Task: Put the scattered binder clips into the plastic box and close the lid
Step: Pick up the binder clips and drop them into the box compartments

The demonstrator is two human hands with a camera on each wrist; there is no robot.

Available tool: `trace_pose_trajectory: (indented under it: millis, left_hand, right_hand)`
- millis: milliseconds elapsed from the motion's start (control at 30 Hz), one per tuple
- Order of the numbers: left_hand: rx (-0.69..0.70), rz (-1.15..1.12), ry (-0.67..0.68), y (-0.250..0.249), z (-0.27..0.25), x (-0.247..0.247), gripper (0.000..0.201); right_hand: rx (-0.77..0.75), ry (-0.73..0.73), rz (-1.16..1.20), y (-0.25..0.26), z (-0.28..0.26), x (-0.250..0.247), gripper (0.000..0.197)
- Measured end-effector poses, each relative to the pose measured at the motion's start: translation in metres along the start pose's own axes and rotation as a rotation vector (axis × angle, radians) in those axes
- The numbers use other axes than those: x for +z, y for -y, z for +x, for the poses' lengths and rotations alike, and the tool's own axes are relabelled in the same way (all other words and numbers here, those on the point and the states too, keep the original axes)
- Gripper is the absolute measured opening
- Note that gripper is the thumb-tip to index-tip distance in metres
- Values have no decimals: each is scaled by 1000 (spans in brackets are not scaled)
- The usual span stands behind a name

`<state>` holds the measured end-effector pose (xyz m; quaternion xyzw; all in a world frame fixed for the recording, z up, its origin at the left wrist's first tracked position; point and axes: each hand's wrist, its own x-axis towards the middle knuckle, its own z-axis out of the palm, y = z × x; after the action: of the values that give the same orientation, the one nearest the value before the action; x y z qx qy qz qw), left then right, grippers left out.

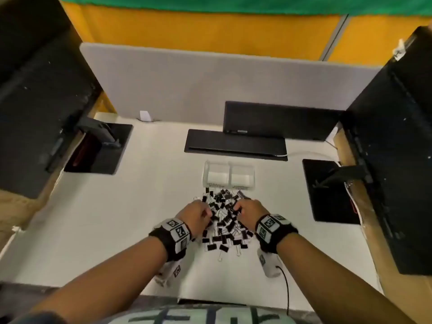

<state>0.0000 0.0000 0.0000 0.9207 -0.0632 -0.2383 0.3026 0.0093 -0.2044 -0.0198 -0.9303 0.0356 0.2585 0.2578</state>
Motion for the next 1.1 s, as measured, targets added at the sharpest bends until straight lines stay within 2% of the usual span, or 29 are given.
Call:
trace_pose_trajectory:
  millis: [200, 333, 433, 600, 700, 933, 1100]
  left_hand:
    - [63, 198, 68, -1, 9, 25, 25]
    - [44, 232, 40, 3, 15, 27, 31]
    - [27, 218, -13, 4, 20, 24, 35]
    - [8, 202, -71, 4, 33, 20, 32]
    - [19, 212, -59, 0, 42, 18, 30]
    - [130, 238, -59, -15, 57, 24, 26]
    - [160, 328, -9, -17, 64, 30, 28]
  right_hand:
    - [-67, -9, -174, 2, 0, 23, 31]
    - [-6, -135, -87, -4, 0, 19, 27]
    - [32, -171, -11, -10, 0, 13, 26]
    - [45, -174, 41, -12, 4, 8, 21]
    - [15, -176, 21, -7, 9, 10, 18]
    - [-100, -168, -115, 9, 23, 14, 30]
    - [-108, -170, -157, 7, 28, 14, 13]
